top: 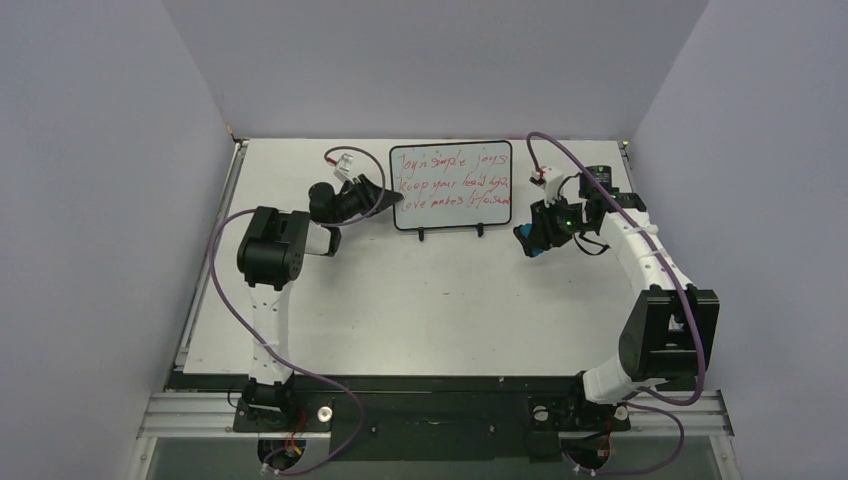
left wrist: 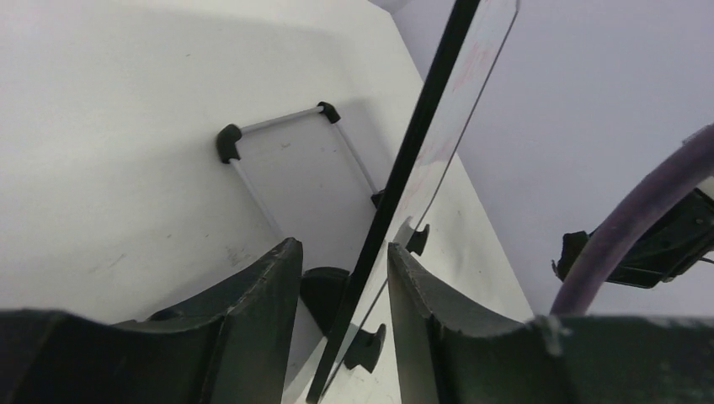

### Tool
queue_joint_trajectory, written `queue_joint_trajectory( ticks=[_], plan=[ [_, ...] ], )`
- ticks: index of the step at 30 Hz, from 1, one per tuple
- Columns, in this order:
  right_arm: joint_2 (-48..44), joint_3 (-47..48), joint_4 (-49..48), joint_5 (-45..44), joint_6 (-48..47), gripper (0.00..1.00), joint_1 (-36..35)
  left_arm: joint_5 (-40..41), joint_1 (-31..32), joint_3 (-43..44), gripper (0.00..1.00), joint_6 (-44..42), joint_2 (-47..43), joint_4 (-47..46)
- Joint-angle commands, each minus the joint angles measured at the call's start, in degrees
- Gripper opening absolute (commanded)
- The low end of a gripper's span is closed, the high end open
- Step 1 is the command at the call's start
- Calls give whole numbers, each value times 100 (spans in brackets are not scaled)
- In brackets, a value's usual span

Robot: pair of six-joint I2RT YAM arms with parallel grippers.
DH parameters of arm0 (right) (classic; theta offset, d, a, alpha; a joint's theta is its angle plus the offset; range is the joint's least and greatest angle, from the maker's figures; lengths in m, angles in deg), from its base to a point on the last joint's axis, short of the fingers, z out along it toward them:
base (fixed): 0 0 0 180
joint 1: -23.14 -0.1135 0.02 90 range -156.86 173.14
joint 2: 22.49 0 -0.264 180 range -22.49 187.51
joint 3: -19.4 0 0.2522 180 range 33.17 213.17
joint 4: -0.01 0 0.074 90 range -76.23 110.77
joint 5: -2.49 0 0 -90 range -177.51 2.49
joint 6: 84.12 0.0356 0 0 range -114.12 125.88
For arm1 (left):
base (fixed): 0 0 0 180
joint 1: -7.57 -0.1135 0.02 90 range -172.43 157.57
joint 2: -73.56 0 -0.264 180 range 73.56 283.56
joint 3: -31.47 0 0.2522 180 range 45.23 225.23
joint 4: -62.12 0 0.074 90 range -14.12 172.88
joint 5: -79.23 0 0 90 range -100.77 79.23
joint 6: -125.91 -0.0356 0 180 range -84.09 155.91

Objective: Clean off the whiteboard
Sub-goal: Pick up the whiteboard eraser from the center of the board.

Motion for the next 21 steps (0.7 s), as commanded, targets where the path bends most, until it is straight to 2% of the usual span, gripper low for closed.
queue_joint_trajectory(
  ticks=[1,8,9,10,15,21],
  plan=[
    [59,81,-8,111,-134,2,-43,-343,143,517,36,271,185,-845],
    [63,99,29,105,-171,2,-22,-403,200,680,15,620,447,-1334],
    [67,99,33,105,-175,2,-22,-424,205,684,5,619,447,-1360],
    [64,99,41,106,-175,2,-17,-428,214,679,1,619,451,-1417],
    [46,109,78,153,-198,2,-3,-382,198,602,0,381,179,-1508],
    [-15,118,112,212,-211,2,-11,-240,211,702,0,-547,-691,-731]
  ],
)
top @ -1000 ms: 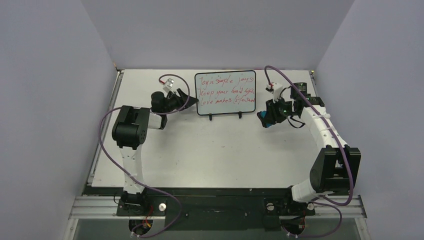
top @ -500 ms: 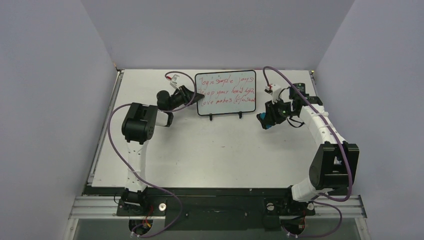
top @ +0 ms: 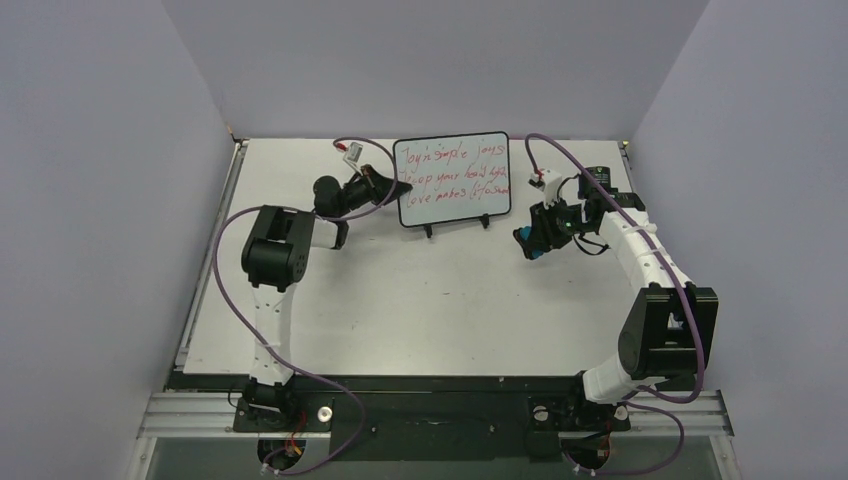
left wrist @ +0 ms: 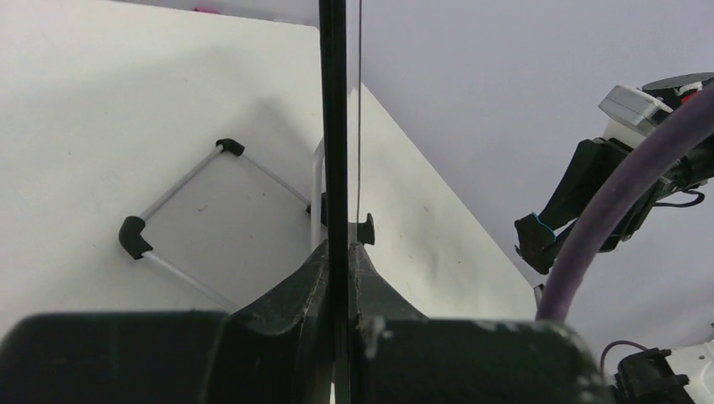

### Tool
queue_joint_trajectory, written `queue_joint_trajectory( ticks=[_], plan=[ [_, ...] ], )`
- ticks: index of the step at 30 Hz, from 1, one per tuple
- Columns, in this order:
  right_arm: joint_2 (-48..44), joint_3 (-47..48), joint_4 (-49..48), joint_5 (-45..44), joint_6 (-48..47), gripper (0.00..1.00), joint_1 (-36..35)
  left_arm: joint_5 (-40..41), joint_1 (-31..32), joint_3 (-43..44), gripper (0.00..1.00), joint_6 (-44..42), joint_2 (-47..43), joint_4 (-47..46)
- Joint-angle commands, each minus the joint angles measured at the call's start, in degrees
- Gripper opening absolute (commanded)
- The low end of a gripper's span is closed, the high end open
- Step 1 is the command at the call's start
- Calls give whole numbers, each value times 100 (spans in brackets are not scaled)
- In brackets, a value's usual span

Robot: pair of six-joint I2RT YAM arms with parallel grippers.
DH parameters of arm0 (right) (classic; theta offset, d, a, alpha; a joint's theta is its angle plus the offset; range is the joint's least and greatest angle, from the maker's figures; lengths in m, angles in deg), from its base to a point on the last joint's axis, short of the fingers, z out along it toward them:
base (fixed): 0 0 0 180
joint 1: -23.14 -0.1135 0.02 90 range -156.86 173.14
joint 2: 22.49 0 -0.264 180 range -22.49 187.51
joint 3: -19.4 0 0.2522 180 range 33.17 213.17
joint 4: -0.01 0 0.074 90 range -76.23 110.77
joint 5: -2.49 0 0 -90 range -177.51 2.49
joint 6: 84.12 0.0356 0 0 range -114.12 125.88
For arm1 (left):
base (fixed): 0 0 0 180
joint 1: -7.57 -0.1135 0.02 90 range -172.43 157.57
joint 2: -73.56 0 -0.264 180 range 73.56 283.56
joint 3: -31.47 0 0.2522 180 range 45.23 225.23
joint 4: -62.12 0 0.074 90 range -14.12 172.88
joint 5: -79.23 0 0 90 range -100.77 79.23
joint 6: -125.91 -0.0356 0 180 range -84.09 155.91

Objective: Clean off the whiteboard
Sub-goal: Pick up the whiteboard eraser from the center of the board.

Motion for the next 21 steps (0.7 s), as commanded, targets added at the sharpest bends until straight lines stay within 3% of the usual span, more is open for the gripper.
queue_joint_trajectory(
  ticks=[1,16,21],
  plan=[
    [-117,117,13,214,-119,2,-5,255,-57,207,0,-838,-1021,477],
    [-630,142,194,546,-283,2,287,1138,485,795,0,-1077,-2098,1138],
    [-1122,268,567,729,-567,2,405,1471,799,599,0,-1173,-2635,1309]
  ],
)
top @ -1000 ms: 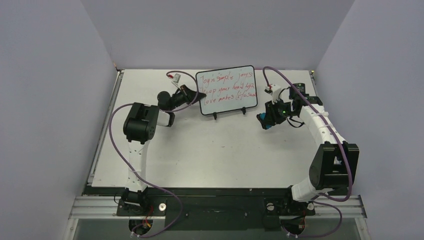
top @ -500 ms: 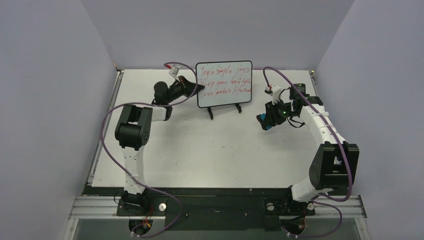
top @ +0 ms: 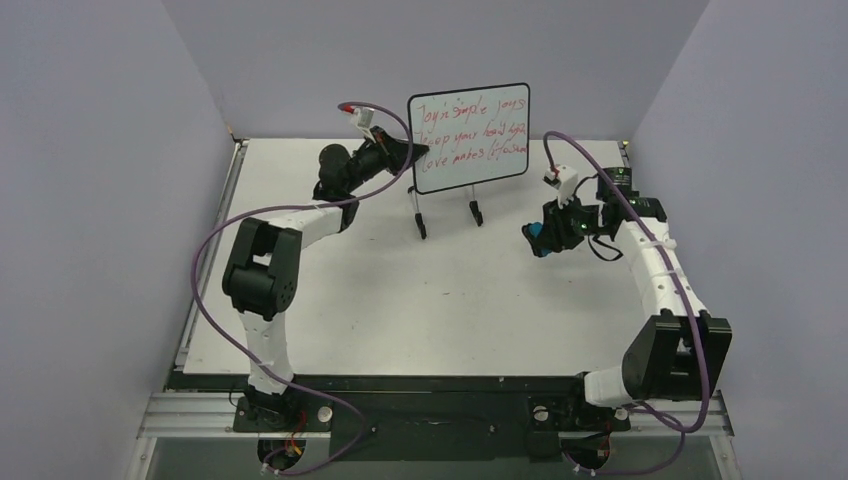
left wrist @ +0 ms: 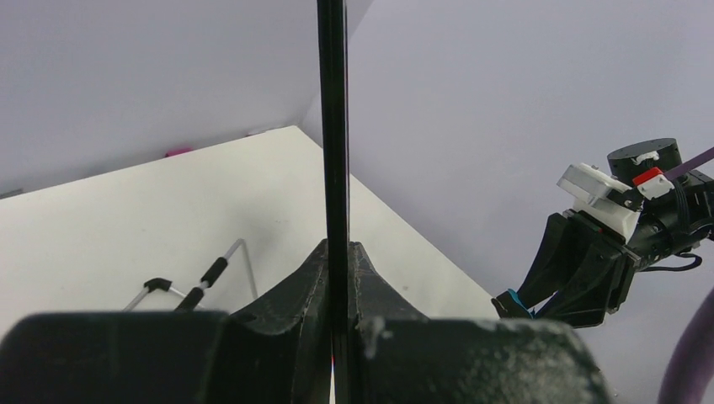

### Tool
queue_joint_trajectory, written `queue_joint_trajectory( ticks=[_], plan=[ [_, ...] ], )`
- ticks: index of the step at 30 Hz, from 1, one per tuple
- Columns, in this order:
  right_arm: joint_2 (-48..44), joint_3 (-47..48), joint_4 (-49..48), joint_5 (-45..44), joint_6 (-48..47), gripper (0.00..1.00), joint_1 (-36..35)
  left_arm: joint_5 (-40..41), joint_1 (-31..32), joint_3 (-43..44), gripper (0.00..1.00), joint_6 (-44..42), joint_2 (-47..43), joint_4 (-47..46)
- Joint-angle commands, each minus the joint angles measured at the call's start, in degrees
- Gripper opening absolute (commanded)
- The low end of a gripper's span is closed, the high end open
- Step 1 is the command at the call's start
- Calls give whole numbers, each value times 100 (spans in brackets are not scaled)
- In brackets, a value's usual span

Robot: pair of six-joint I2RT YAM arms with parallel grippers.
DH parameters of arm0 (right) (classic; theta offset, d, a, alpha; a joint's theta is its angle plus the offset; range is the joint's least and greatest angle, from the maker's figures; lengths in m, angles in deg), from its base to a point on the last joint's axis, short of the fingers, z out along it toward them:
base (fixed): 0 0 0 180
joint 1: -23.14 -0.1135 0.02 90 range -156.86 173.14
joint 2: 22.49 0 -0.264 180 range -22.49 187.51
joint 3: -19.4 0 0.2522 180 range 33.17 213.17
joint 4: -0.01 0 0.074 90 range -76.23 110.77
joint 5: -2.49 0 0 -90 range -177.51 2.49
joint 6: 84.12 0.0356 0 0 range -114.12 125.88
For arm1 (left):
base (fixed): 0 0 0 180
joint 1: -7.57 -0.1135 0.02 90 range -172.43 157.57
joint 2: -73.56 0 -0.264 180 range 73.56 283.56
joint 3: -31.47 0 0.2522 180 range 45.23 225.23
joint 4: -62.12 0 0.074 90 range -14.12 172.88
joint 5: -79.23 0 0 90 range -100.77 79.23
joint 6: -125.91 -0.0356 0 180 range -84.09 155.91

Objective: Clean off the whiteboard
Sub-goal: Erase the whiteboard at the center of the board.

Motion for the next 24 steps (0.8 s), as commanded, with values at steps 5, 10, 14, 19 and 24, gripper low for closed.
queue_joint_trajectory(
  ticks=[5,10,14,19,24],
  plan=[
    [-1406,405,946,433,-970,0,105,1264,768,-1228,0,-272,-1917,-367],
    [-1956,434,1530,20,-1343,0,-492,2447,1497,-2972,0,-598,-2977,-465],
    [-2292,405,1865,-96,-1477,0,-1079,3387,2277,-3855,0,-920,-3685,-493],
    [-2380,408,1873,-313,-1538,0,-1586,4521,3336,-4573,0,-1242,-4175,-729],
    [-2223,323,1623,-918,-1543,0,-2363,5125,4147,-4925,0,-1495,-4255,-974]
  ],
)
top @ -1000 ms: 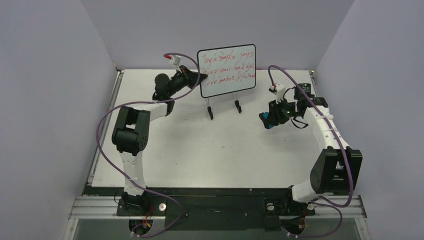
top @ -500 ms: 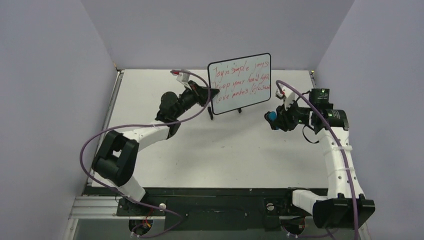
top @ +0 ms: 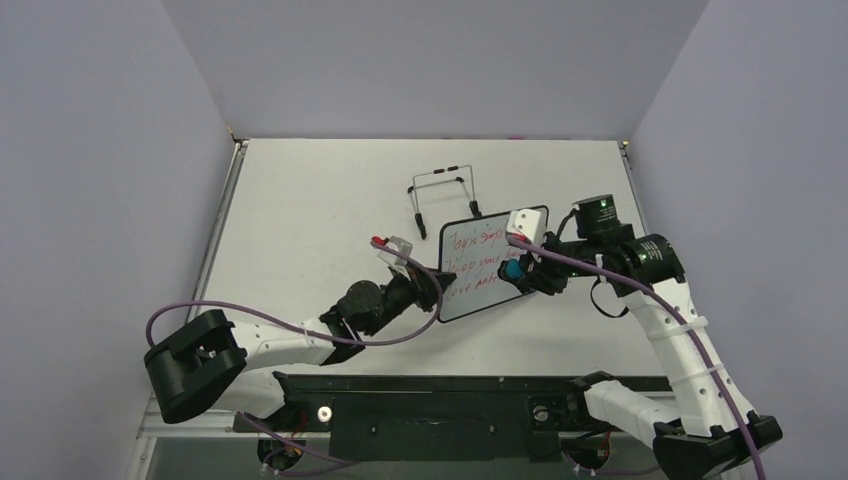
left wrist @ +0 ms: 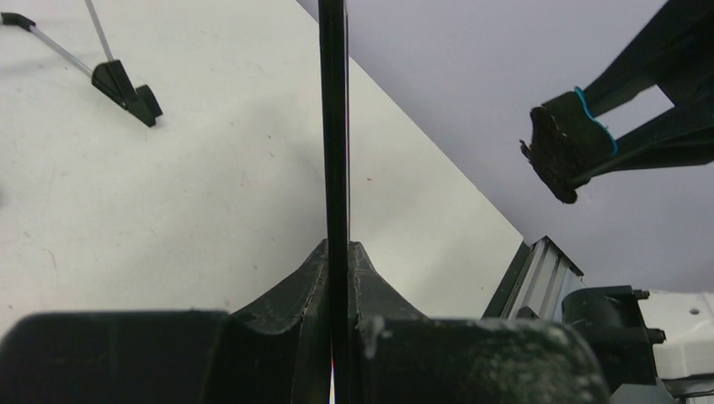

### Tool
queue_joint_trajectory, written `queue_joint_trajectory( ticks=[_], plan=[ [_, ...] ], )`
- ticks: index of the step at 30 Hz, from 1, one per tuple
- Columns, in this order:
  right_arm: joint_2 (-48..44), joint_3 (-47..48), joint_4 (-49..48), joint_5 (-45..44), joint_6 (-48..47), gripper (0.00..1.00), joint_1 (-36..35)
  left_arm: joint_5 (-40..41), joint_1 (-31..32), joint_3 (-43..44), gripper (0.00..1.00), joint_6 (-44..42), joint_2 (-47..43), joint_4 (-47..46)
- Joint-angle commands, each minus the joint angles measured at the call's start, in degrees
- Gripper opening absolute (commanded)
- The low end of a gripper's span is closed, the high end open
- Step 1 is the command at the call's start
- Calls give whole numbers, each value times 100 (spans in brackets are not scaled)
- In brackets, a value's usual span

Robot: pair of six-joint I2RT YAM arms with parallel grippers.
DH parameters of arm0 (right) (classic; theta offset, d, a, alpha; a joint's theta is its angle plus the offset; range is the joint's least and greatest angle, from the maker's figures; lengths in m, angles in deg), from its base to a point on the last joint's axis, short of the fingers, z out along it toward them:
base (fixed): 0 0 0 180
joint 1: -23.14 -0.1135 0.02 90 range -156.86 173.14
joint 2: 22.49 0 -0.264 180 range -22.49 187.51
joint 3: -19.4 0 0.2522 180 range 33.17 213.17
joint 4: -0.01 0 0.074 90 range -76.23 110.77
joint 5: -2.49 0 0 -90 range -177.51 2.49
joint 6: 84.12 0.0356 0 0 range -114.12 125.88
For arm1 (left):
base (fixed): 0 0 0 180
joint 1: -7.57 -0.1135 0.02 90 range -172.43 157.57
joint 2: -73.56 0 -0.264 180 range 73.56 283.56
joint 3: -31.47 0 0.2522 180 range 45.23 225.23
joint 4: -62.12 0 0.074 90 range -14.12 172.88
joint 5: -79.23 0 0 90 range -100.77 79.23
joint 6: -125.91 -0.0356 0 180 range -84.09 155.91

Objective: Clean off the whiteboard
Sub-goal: Erase the whiteboard at the center of the board.

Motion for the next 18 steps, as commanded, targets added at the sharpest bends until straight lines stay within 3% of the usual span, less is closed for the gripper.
queue_joint_trajectory(
  ticks=[1,9,18],
  plan=[
    [64,-30,-274,-607,-133,0,-669,969,510,-135,0,-286,-330,-1378],
    [141,-311,-1069,-1141,71,0,-1127,1451,909,-805,0,-209,-68,-2322],
    [470,-563,-1856,-1769,454,0,-1657,2399,1561,-769,0,-314,189,-2136]
  ],
)
